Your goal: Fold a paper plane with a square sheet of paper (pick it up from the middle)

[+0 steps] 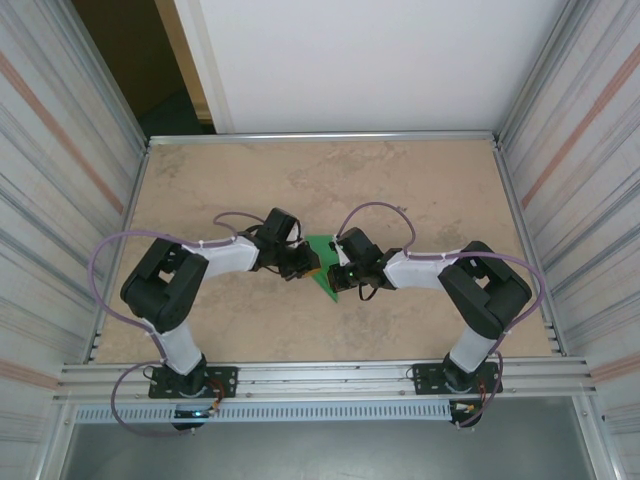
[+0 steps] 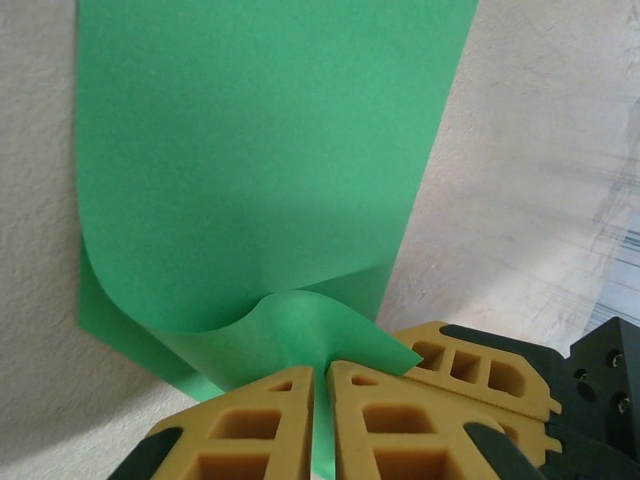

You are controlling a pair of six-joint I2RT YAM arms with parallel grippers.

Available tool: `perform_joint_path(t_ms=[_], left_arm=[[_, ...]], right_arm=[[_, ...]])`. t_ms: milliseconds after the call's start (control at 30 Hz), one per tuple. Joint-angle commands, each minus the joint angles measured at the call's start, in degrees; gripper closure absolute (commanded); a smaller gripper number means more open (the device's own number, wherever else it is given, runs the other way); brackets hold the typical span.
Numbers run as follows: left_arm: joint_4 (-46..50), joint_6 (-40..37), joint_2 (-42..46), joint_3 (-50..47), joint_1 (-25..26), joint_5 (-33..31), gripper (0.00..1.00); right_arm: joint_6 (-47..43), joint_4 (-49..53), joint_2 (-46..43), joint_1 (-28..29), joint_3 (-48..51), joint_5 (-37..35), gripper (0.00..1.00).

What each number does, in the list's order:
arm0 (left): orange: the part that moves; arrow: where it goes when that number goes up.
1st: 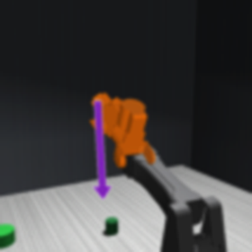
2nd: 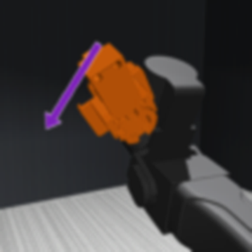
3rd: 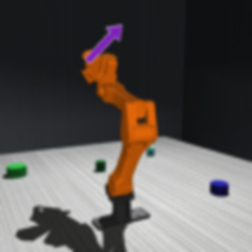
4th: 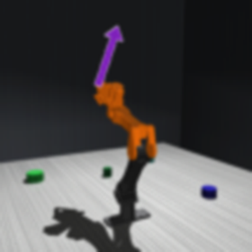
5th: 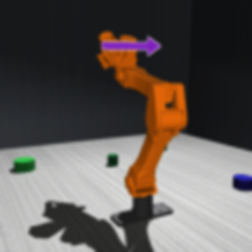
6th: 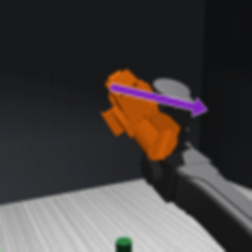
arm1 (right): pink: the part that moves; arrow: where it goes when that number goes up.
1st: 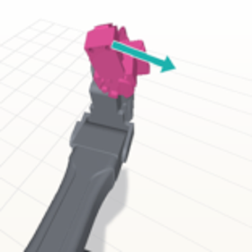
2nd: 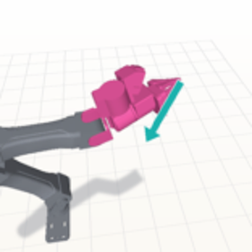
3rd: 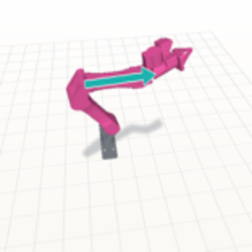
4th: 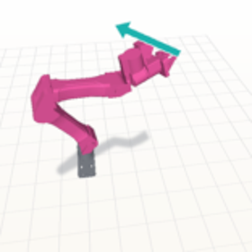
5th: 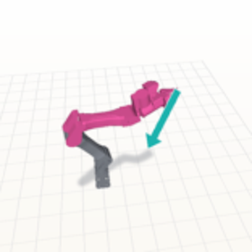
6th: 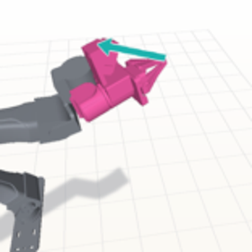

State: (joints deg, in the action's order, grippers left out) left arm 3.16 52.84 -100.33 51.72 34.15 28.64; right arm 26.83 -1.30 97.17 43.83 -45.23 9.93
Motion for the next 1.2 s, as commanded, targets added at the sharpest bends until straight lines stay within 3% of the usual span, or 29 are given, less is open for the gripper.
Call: perform_joint_path(t_ms=[0, 1167], left_arm=[[1.01, 0.16, -0.96, 1.69, 0.31, -0.94, 0.86], [4.02, -0.82, -3.03, 2.25, 0.57, -2.40, 0.88]], right_arm=[[0.72, 1.21, 1.55, -0.28, -0.64, 0.17, 1.00], [1.08, 2.62, 2.59, -0.26, -1.61, -0.53, 0.97]])
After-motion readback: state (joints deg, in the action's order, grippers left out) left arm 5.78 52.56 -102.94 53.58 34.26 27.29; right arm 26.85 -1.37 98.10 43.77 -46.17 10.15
